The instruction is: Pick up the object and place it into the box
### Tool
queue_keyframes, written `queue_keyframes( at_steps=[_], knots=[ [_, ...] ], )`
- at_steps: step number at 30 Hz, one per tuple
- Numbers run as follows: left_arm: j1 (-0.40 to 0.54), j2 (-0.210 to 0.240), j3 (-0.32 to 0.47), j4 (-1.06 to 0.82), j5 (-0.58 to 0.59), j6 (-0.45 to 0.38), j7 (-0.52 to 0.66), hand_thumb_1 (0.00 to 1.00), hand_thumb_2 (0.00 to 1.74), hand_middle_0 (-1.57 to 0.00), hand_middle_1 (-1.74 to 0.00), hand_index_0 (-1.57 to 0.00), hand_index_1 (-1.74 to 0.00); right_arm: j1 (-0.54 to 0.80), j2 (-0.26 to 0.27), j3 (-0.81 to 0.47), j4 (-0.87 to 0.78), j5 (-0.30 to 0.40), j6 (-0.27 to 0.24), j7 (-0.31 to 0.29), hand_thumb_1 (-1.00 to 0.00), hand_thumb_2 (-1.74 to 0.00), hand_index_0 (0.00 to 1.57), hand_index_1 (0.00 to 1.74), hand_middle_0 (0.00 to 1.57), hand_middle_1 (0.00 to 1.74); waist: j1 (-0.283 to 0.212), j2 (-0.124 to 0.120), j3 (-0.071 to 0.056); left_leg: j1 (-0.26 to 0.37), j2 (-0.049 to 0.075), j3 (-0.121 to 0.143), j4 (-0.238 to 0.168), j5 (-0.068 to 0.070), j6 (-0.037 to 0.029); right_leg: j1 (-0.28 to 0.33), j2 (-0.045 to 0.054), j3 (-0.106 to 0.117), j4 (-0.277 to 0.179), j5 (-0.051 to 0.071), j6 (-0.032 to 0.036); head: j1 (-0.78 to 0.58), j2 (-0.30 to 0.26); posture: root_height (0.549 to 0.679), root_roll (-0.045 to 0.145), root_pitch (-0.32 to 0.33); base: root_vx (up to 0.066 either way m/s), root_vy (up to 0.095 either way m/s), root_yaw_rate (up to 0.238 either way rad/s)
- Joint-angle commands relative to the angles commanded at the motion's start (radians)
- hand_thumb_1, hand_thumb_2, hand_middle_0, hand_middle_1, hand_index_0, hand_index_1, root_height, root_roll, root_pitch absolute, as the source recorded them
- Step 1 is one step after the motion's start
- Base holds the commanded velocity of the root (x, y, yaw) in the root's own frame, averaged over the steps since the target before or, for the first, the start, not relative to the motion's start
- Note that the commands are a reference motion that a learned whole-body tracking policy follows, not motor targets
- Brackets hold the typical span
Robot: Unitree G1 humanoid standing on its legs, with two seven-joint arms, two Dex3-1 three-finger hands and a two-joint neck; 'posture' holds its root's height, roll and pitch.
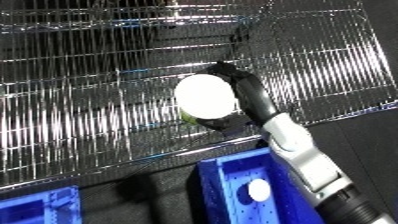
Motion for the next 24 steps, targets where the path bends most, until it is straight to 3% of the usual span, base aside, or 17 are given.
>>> queue_keyframes(
  at_steps=[6,10,15,19,24],
  knots=[
    [0.026,-0.004,0.020,0.015,0.019,-0.001,0.007,0.00,0.00,0.00,0.00,0.00,0.00,0.083,-0.058,-0.080,-0.176,-0.062,-0.049,-0.051,-0.95,-1.65,1.49,1.65,1.49,1.65,-0.036,-0.020,0.000,0.024,0.017,0.015,-0.016,-0.001,-0.0026,0.017,0.0106,0.018,-0.032,0.013,0.0121,-0.068,0.009,0.651,0.072,0.106,-0.017,0.001,-0.169],
    [0.034,-0.005,0.060,0.030,0.008,0.000,0.010,0.00,0.00,0.00,0.00,0.00,0.00,0.180,-0.113,-0.145,-0.309,-0.135,-0.053,-0.106,-0.95,-1.65,1.49,1.65,1.49,1.65,-0.069,-0.036,0.000,0.037,0.027,0.029,-0.016,-0.006,0.0008,0.025,0.0191,0.033,-0.043,0.019,0.0171,-0.116,0.008,0.652,0.067,0.103,-0.023,-0.006,-0.165],
    [0.046,-0.010,0.104,0.045,0.010,-0.016,0.005,0.00,0.00,0.00,0.00,0.00,0.00,0.344,-0.167,-0.244,-0.423,-0.180,-0.078,-0.166,-0.95,-1.65,1.49,1.65,1.49,1.65,-0.108,-0.054,0.000,0.063,0.038,0.046,-0.022,-0.014,0.0056,0.047,0.0282,0.047,-0.062,0.026,0.0200,-0.175,0.012,0.653,0.062,0.096,-0.021,-0.016,-0.168],
    [0.047,-0.018,0.126,0.061,0.012,-0.029,0.006,0.00,0.00,0.00,0.00,0.00,0.00,0.473,-0.176,-0.313,-0.490,-0.216,-0.106,-0.237,-0.95,-1.65,1.49,1.65,1.49,1.65,-0.139,-0.066,0.000,0.080,0.047,0.059,-0.027,-0.017,0.0063,0.062,0.0342,0.058,-0.077,0.032,0.0225,-0.206,0.014,0.655,0.060,0.091,-0.023,-0.033,-0.159],
    [0.049,-0.023,0.146,0.076,0.017,-0.037,0.007,0.00,0.00,0.00,0.00,0.00,0.00,0.611,-0.154,-0.388,-0.527,-0.231,-0.122,-0.314,-0.95,-1.65,1.49,1.65,1.49,1.65,-0.174,-0.075,0.000,0.101,0.060,0.071,-0.037,-0.018,0.0002,0.078,0.0386,0.070,-0.093,0.037,0.0271,-0.224,0.013,0.657,0.059,0.086,-0.019,-0.032,-0.156]
  ],
)
